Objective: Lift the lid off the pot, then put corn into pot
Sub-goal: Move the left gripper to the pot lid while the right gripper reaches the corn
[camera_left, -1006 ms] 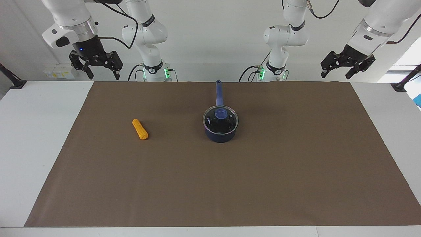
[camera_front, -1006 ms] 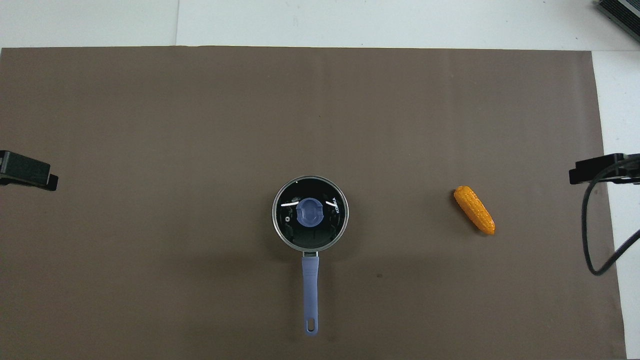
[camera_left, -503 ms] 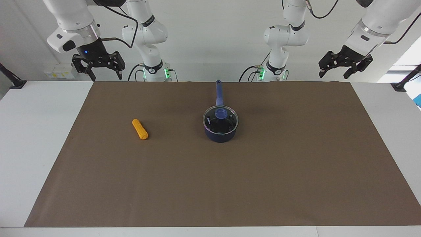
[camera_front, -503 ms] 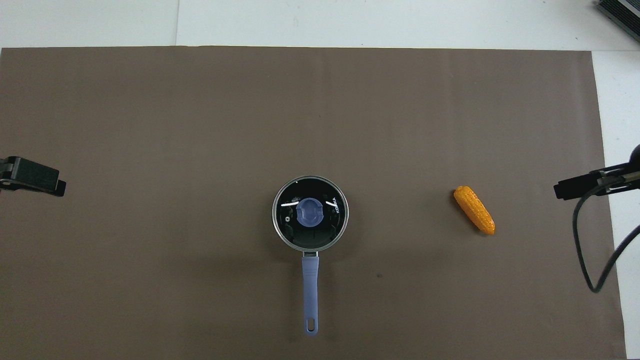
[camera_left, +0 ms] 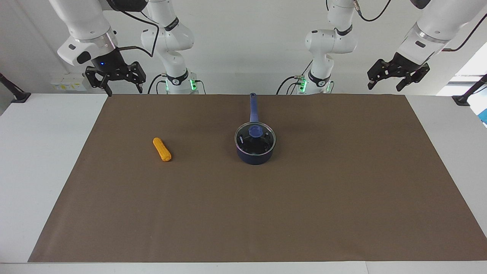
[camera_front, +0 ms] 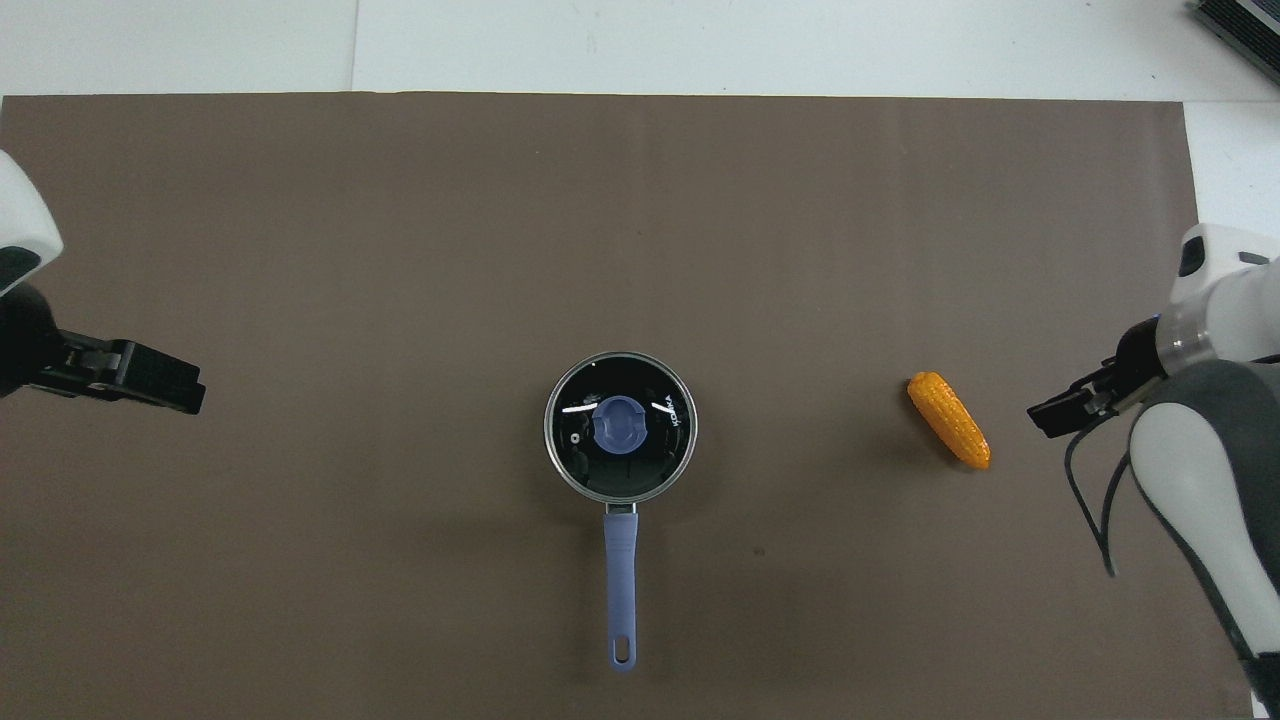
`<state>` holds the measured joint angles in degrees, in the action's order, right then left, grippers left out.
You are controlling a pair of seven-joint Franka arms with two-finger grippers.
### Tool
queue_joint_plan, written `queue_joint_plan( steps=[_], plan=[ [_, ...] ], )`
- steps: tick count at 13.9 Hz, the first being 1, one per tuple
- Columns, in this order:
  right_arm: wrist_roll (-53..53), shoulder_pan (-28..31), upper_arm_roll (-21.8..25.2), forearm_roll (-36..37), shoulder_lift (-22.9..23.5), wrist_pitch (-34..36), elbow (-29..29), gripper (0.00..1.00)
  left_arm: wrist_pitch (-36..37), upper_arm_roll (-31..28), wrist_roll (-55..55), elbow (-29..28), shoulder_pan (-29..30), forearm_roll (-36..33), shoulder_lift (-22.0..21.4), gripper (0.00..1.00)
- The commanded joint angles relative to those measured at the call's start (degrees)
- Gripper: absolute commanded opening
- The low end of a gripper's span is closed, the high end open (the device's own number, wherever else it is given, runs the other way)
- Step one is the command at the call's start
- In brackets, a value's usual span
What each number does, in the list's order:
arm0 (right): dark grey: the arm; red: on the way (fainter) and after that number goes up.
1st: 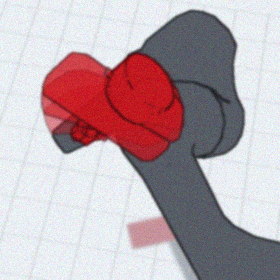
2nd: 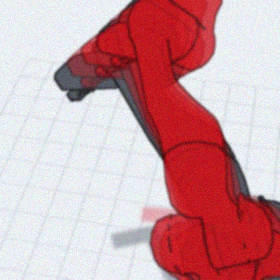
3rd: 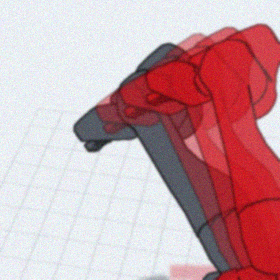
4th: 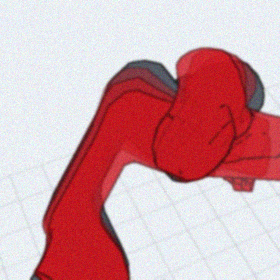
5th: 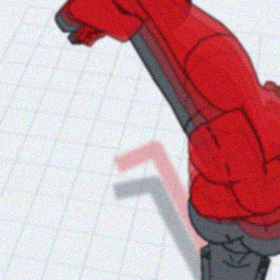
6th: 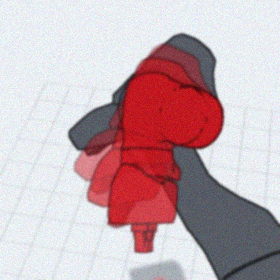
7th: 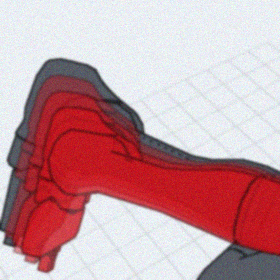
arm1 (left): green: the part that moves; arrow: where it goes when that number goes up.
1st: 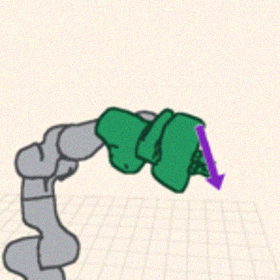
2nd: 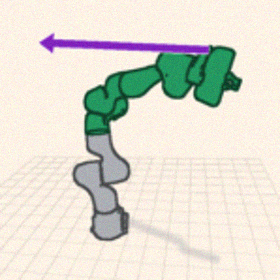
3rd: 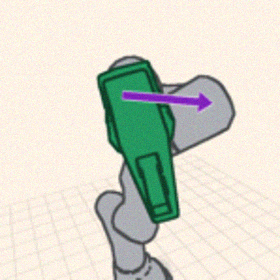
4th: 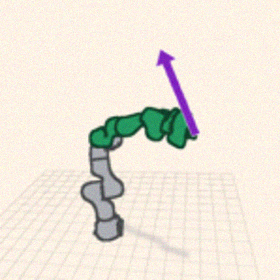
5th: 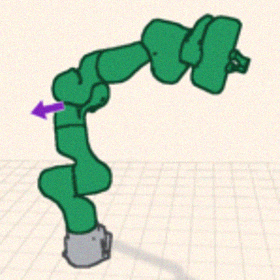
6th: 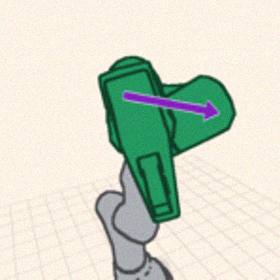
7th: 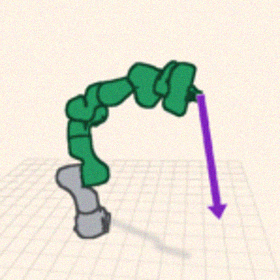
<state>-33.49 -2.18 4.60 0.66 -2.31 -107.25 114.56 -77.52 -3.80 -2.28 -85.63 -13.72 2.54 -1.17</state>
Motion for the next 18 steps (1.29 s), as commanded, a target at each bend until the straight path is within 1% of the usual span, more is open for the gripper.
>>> queue_joint_plan(
  steps=[1, 3, 6, 8, 11, 13, 14, 16, 17, 18],
  plan=[
    [-4.65, 0.25, -0.47, -0.75, 2.04, -8.38, 5.92, 1.0, -4.39, -0.6, 0.0, -4.02, -2.97, -0.43, -1.12, 1.0],
    [-4.82, -0.11, -0.55, -0.75, 4.5, -15.06, 8.74, 1.0, -5.88, -0.6, 0.17, -4.89, -5.43, -0.43, -0.06, 1.0],
    [-4.83, -2.04, -0.55, -0.75, 8.89, -21.49, 9.54, 1.0, -10.88, -0.6, 2.79, -8.4, -9.29, -0.26, 0.29, 1.0],
    [-4.83, -2.22, -0.55, -0.75, 10.66, -23.87, 10.15, 1.0, -13.62, -0.6, 4.21, -10.25, -11.58, 0.1, 0.38, 1.0],
    [-5.79, -2.31, -0.55, -0.75, 12.68, -25.45, 10.68, 1.0, -15.99, -0.6, 4.3, -10.61, -14.57, 0.1, 2.31, 1.0],
    [-6.41, -2.39, -0.55, -0.75, 12.95, -25.9, 11.21, 0.99, -20.72, -0.6, 4.39, -12.27, -17.73, 0.1, 3.8, 1.0],
    [-6.58, -2.39, -0.55, -0.75, 12.95, -25.9, 11.3, 0.73, -22.57, -0.6, 4.31, -12.98, -18.27, 0.18, 4.68, 1.0],
    [-6.41, -2.48, -0.55, -0.75, 13.12, -26.08, 11.3, 0.01, -24.43, -0.51, 4.31, -13.07, -20.37, 0.36, 6.0, 1.0],
    [-5.54, -2.48, -0.55, -0.75, 13.12, -25.99, 11.3, 0.0, -25.48, -0.51, 4.48, -13.16, -20.9, 0.54, 6.53, 1.0],
    [-5.36, -2.48, -0.55, -0.75, 13.21, -25.99, 11.21, 0.0, -27.32, -0.51, 5.0, -13.16, -22.48, 1.23, 8.1, 1.0]
  ],
)
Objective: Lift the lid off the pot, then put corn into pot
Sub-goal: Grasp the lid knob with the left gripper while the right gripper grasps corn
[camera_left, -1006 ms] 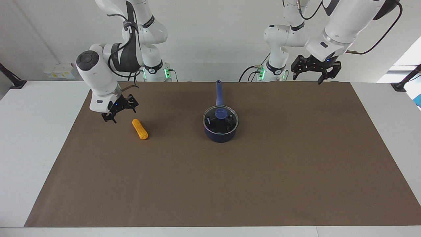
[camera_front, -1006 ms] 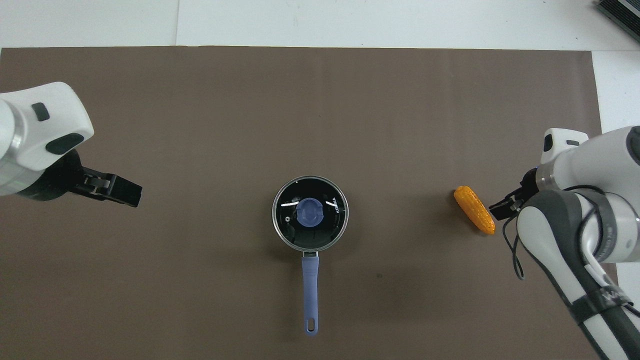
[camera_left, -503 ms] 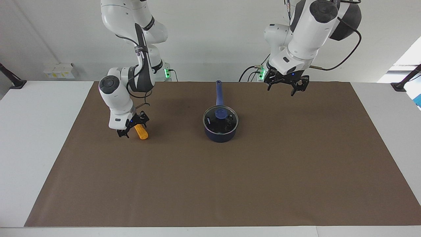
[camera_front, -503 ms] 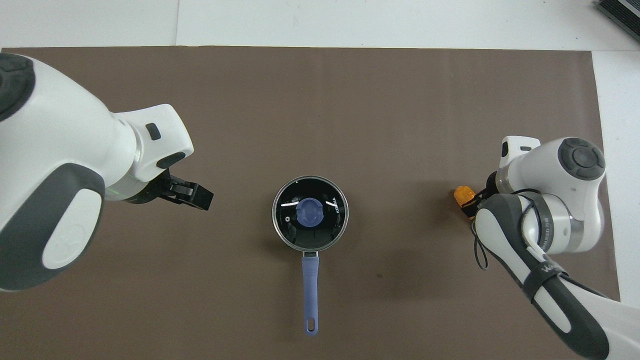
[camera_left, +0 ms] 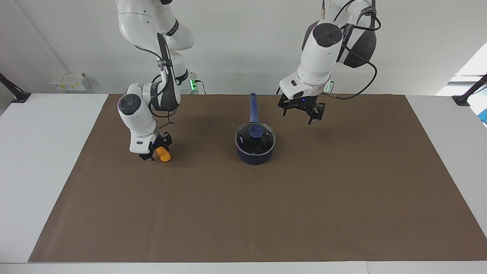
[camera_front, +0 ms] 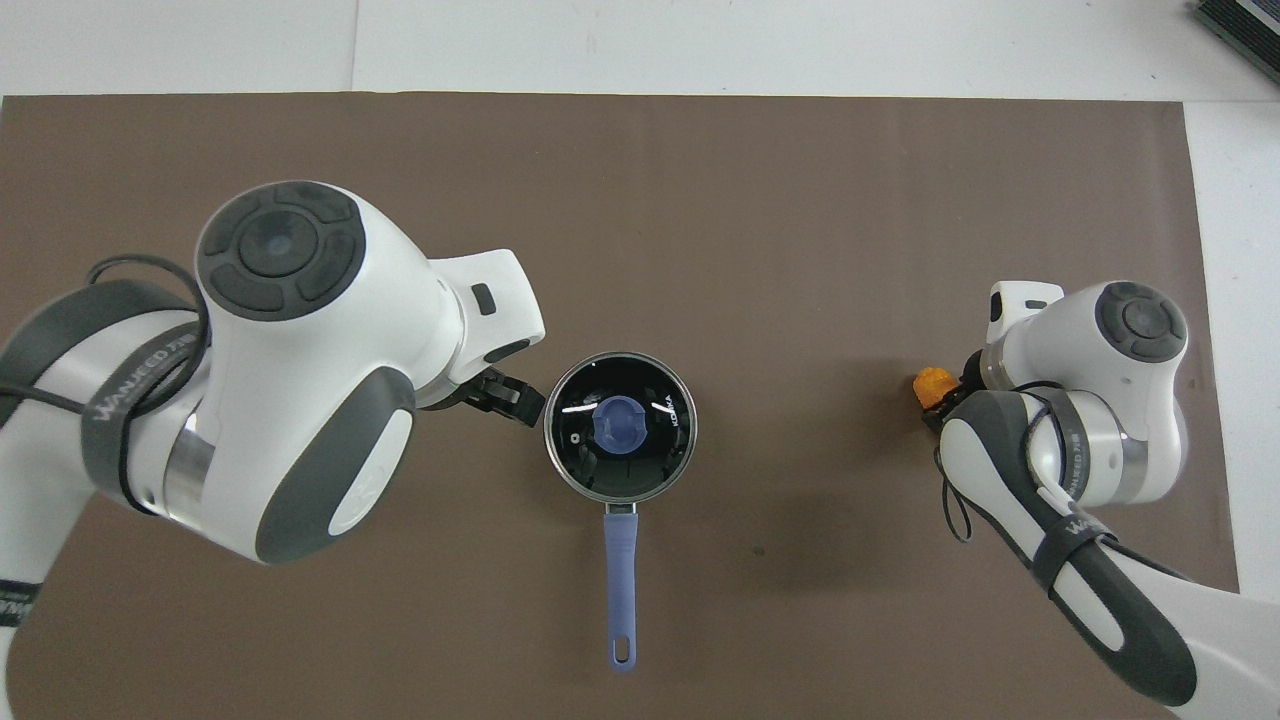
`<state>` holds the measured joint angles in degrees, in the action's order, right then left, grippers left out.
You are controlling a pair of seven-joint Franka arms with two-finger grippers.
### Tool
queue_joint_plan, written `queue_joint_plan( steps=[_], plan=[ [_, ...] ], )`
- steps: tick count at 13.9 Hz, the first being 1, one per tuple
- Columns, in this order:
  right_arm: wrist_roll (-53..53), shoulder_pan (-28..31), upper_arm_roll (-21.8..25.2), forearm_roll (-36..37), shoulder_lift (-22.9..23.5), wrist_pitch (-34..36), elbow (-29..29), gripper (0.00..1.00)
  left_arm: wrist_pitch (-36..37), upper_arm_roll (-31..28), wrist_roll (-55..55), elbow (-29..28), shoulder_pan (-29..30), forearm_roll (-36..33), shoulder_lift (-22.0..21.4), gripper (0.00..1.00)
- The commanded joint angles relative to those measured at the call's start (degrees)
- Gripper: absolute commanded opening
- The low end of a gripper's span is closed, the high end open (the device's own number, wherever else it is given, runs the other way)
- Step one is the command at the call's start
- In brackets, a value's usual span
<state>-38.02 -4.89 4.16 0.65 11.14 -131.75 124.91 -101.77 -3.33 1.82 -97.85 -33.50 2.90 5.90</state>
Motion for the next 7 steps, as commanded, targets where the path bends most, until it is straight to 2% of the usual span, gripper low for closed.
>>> queue_joint_plan(
  steps=[1, 7],
  plan=[
    [-0.83, -0.03, -0.12, -0.73, -0.15, -1.5, 0.86, 0.0, -4.56, -0.98, 2.03, -0.85, -4.28, 0.88, 2.43, 1.0],
    [0.05, -0.47, -0.12, -0.73, -0.15, -1.5, 0.77, 0.0, -12.82, -1.15, 15.21, -1.03, -11.76, -0.78, 8.94, 1.0]
  ],
)
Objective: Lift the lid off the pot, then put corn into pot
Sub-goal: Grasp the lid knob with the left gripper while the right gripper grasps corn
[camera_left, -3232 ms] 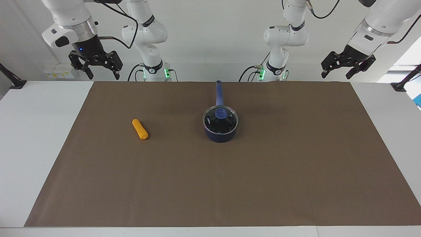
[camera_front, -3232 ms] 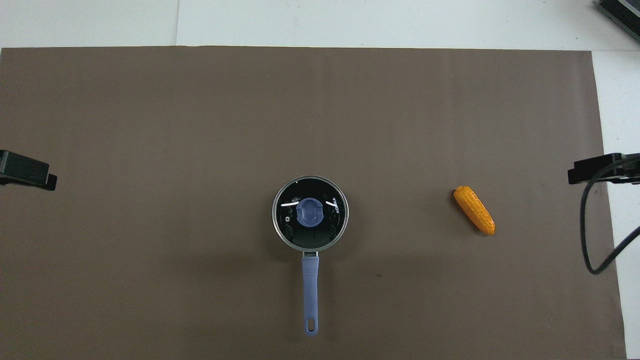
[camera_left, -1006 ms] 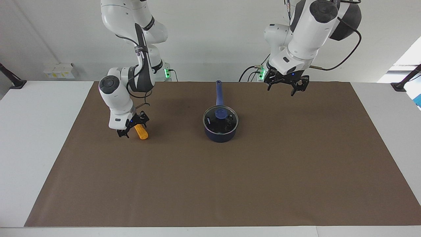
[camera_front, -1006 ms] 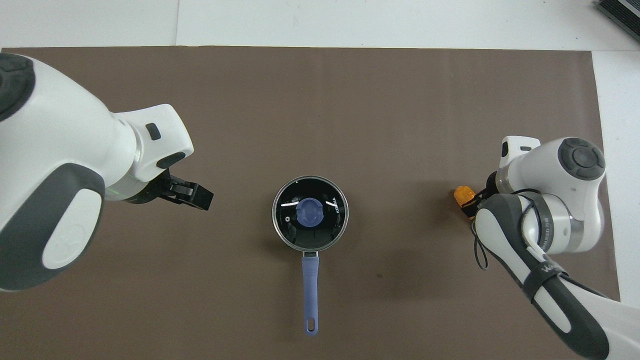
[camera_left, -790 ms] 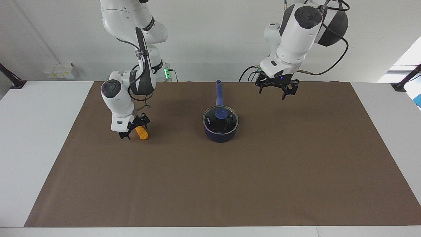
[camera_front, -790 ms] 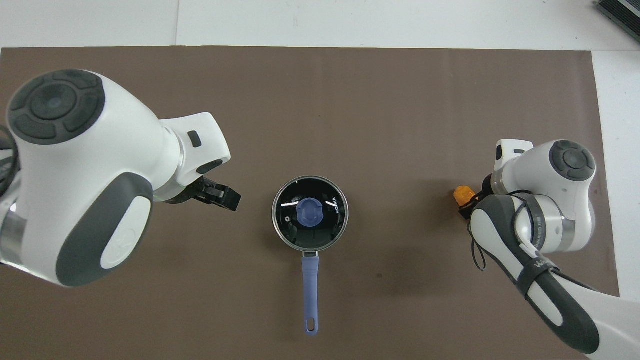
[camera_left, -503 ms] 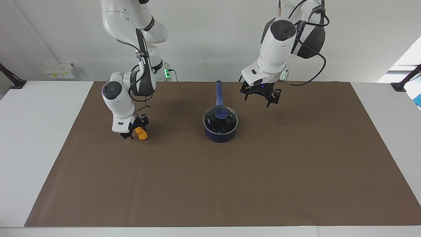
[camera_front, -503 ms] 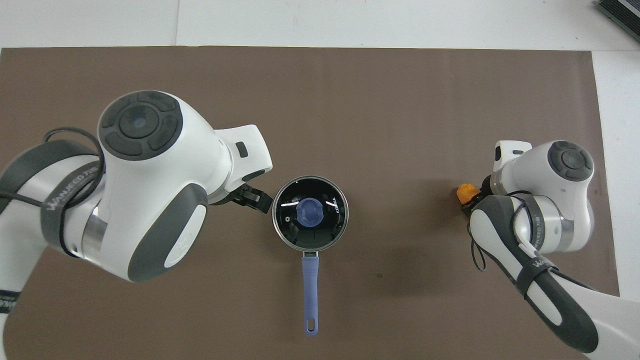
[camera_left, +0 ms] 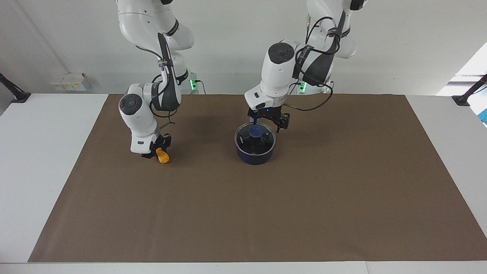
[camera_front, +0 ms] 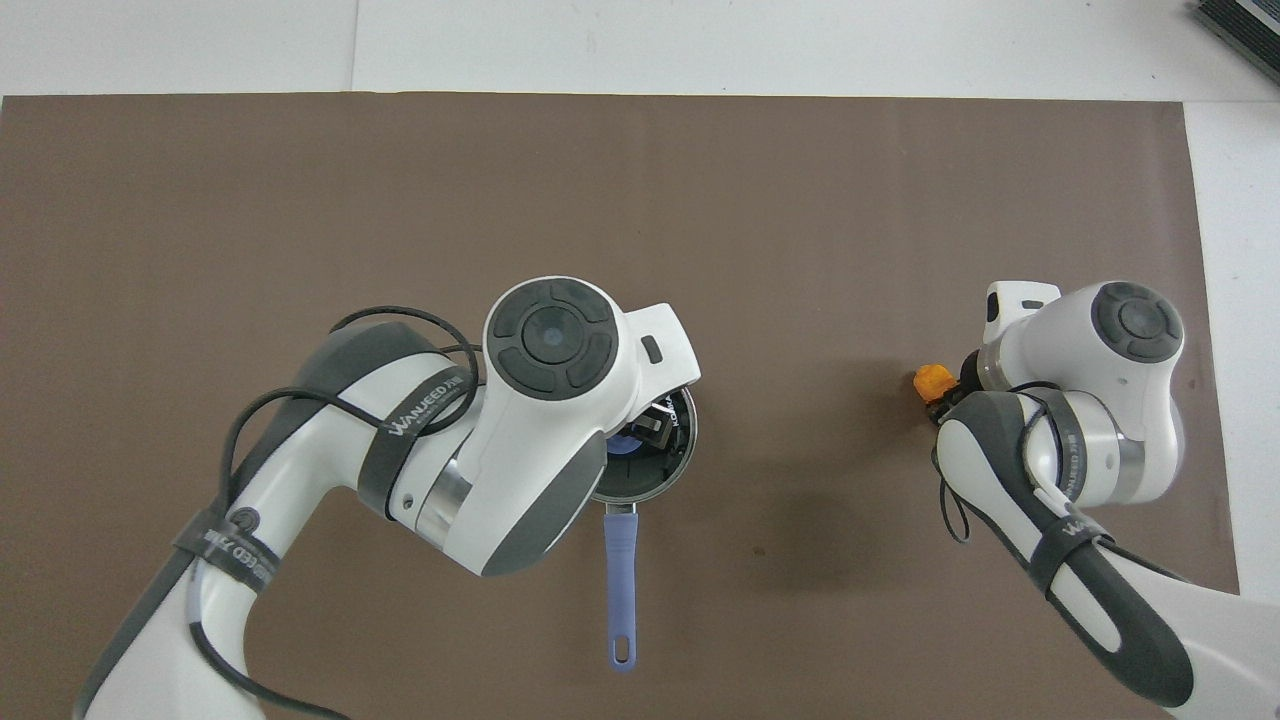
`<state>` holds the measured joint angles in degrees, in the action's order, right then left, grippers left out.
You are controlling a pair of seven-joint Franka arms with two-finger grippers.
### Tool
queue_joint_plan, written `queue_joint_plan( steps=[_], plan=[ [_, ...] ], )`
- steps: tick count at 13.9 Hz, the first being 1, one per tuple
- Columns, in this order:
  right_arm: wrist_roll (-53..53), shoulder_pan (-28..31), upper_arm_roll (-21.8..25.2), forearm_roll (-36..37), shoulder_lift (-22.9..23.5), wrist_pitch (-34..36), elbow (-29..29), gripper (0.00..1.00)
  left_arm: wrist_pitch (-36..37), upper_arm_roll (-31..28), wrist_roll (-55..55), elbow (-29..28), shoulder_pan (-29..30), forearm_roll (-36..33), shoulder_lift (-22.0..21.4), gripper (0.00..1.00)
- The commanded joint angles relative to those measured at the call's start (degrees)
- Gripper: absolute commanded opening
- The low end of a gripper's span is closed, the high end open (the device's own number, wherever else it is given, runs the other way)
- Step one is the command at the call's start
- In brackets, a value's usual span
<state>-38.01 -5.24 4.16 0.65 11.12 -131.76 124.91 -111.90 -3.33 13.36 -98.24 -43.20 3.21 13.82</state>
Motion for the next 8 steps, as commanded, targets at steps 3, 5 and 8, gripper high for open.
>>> queue_joint_plan(
  steps=[3, 5, 8],
  plan=[
    [0.04, -0.12, -0.12, -0.73, -0.14, -1.48, 0.78, 0.0, -3.41, -1.15, 4.57, -1.86, -2.42, -1.19, 1.3, 1.0],
    [0.04, -0.12, -0.12, -0.73, -0.14, -1.48, 0.86, 0.0, -5.78, -1.15, 4.66, -4.05, -2.68, -1.28, 1.21, 1.0],
    [0.12, -0.12, -0.12, -0.73, -0.14, -1.48, 0.78, 0.0, -6.31, -1.15, 4.75, -5.2, -2.68, -1.28, 0.95, 1.0]
  ],
)
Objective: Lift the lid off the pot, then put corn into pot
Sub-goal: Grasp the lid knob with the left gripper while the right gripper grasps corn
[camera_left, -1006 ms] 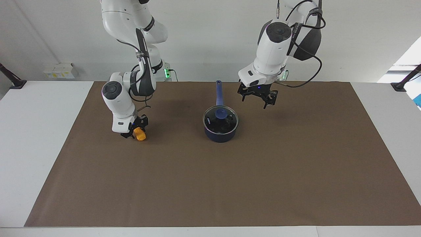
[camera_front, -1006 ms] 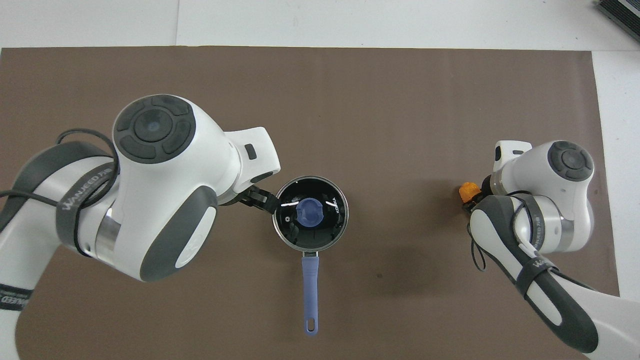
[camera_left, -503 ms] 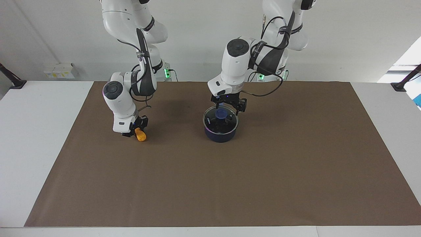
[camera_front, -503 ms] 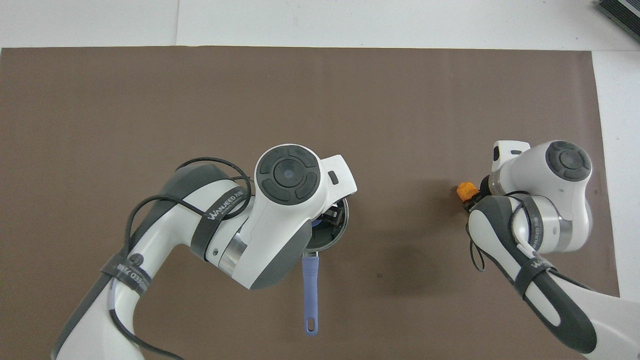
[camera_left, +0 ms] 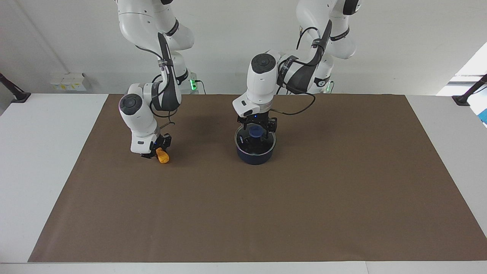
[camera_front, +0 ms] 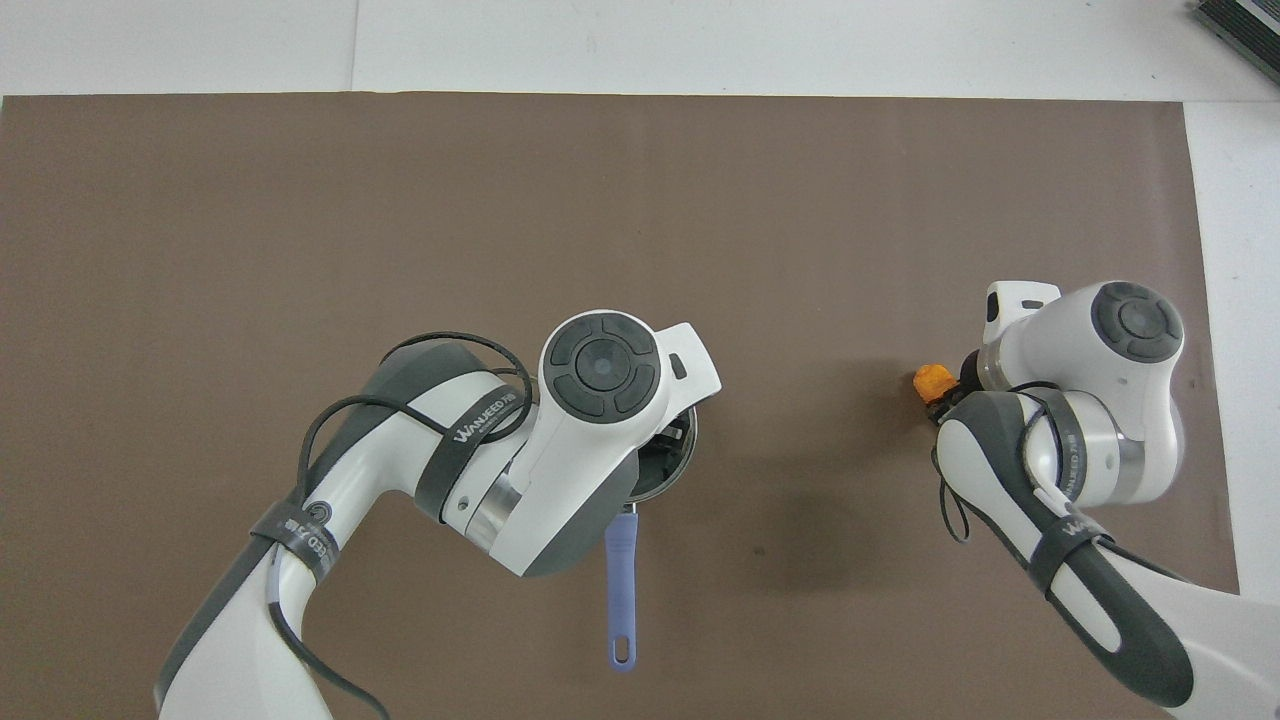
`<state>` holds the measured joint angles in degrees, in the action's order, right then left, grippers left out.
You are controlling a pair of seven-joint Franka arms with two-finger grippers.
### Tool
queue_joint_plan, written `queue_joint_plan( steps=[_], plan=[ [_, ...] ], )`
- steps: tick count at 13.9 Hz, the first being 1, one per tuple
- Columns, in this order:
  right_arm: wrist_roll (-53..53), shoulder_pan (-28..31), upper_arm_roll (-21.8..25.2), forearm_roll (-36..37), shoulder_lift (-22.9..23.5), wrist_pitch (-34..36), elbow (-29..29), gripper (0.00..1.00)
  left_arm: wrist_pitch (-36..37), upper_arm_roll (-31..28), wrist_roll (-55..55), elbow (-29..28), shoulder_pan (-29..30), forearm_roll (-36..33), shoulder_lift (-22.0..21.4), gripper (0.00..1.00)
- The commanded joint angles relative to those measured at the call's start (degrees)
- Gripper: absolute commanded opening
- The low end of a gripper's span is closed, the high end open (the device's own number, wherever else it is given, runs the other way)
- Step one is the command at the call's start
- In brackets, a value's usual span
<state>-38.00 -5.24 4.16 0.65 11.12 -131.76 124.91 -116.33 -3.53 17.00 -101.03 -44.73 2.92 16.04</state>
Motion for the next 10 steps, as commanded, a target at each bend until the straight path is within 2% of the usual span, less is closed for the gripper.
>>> queue_joint_plan(
  steps=[1, 2, 4, 6, 7, 10],
  plan=[
    [0.12, -0.12, -0.12, -0.73, -0.14, -1.48, 0.69, 0.0, -1.97, -0.95, 1.28, -2.68, -1.15, -0.9, -1.36, 0.97],
    [0.03, -0.12, -0.12, -0.73, -0.05, -1.05, 0.25, 0.0, -1.97, -0.95, 2.15, -2.94, -1.15, -0.9, -1.45, 0.87],
    [0.21, -0.12, -0.12, -0.73, -0.49, -0.08, -0.97, 0.0, -1.7, -0.95, 6.27, -2.86, -1.24, -0.98, -1.45, 0.38],
    [1.87, -0.21, -0.21, -0.73, -1.89, 2.11, -1.94, 0.0, -0.83, -1.04, 6.99, -2.16, -1.5, -0.98, -1.36, 0.06],
    [2.4, -0.21, -0.21, -0.73, -2.59, 4.12, -2.73, 0.0, -0.56, -1.04, 7.08, -1.72, -1.67, -0.98, -1.36, 0.0],
    [5.47, -0.21, -0.56, -1.26, -5.22, 10.1, -5.63, 0.0, 2.42, -1.04, 7.52, 1.0, -1.77, -1.25, -1.54, 0.0]
  ],
)
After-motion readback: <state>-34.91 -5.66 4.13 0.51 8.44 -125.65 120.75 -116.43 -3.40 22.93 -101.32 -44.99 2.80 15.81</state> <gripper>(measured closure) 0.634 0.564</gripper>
